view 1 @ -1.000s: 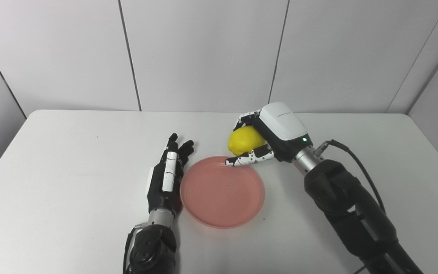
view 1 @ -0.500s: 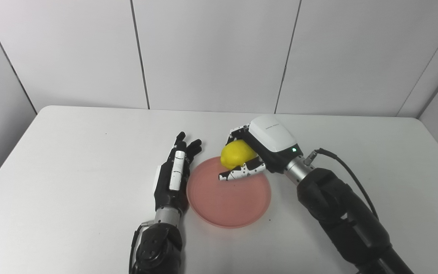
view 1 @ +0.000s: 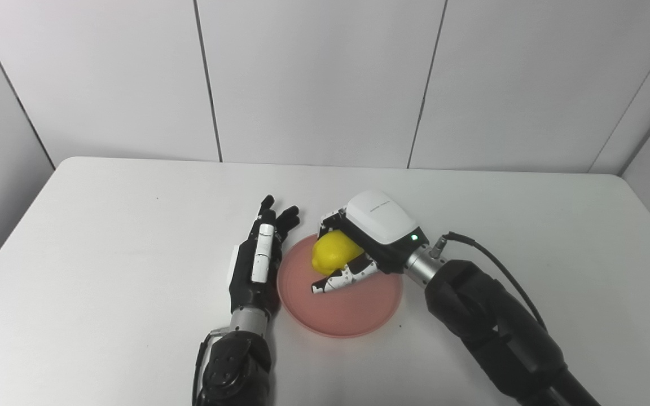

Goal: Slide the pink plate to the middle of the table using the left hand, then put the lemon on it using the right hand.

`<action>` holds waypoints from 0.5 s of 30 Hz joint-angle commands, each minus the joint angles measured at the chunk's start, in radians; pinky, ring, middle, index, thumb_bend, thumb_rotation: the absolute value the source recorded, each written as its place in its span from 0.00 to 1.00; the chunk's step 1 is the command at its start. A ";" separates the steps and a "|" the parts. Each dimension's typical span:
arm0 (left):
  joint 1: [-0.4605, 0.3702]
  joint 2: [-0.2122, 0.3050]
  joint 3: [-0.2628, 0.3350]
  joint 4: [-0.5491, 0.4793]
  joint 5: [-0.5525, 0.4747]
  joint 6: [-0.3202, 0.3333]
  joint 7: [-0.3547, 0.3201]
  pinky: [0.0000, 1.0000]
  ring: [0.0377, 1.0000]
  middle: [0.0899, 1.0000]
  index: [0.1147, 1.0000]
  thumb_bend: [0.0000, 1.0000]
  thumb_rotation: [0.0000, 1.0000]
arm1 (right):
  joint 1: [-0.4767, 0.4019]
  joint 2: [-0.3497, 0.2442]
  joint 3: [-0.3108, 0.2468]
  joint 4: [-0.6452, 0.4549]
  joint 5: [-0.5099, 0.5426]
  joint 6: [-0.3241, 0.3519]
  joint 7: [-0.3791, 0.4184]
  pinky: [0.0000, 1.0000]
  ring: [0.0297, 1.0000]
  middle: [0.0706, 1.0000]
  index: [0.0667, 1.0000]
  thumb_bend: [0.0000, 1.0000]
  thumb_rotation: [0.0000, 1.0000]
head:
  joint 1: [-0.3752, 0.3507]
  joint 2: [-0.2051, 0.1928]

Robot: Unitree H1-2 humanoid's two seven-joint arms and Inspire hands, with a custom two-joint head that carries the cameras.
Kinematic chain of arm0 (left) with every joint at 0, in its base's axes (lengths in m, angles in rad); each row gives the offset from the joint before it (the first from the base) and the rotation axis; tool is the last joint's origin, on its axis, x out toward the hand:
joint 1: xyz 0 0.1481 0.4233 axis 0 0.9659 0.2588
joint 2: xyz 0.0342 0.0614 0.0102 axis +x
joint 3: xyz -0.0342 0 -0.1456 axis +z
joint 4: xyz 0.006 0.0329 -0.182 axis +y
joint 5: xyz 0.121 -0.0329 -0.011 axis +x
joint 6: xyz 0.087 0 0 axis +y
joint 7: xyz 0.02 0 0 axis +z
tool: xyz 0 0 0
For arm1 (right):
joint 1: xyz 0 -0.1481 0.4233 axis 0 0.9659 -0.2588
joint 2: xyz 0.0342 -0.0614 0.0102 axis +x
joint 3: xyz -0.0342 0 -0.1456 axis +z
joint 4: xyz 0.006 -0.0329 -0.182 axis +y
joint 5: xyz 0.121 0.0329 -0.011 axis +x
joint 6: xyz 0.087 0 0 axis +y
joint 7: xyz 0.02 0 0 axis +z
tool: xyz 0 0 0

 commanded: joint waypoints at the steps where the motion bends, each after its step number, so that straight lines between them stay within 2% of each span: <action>1: 0.050 -0.085 0.010 0.069 -0.014 0.063 0.037 0.99 0.84 0.79 0.93 0.76 0.80 | -0.054 -0.003 -0.005 -0.022 -0.005 -0.034 -0.006 0.20 0.24 0.28 0.36 0.52 0.47 | 0.001 0.001; 8: 0.051 -0.079 0.002 0.069 -0.001 0.054 0.035 0.93 0.83 0.79 0.93 0.75 0.82 | -0.052 0.001 0.008 0.001 -0.026 -0.049 -0.016 0.20 0.24 0.28 0.36 0.52 0.49 | 0.004 0.004; 11: 0.051 -0.081 0.003 0.070 -0.003 0.055 0.037 0.92 0.83 0.79 0.93 0.75 0.82 | -0.053 0.008 0.011 0.026 -0.035 -0.060 -0.041 0.22 0.26 0.30 0.38 0.52 0.49 | 0.004 0.004; 15: 0.053 -0.083 0.007 0.068 -0.008 0.057 0.037 0.93 0.83 0.80 0.93 0.76 0.81 | -0.056 0.016 0.012 0.063 -0.050 -0.076 -0.078 0.20 0.24 0.28 0.35 0.52 0.51 | 0.004 0.004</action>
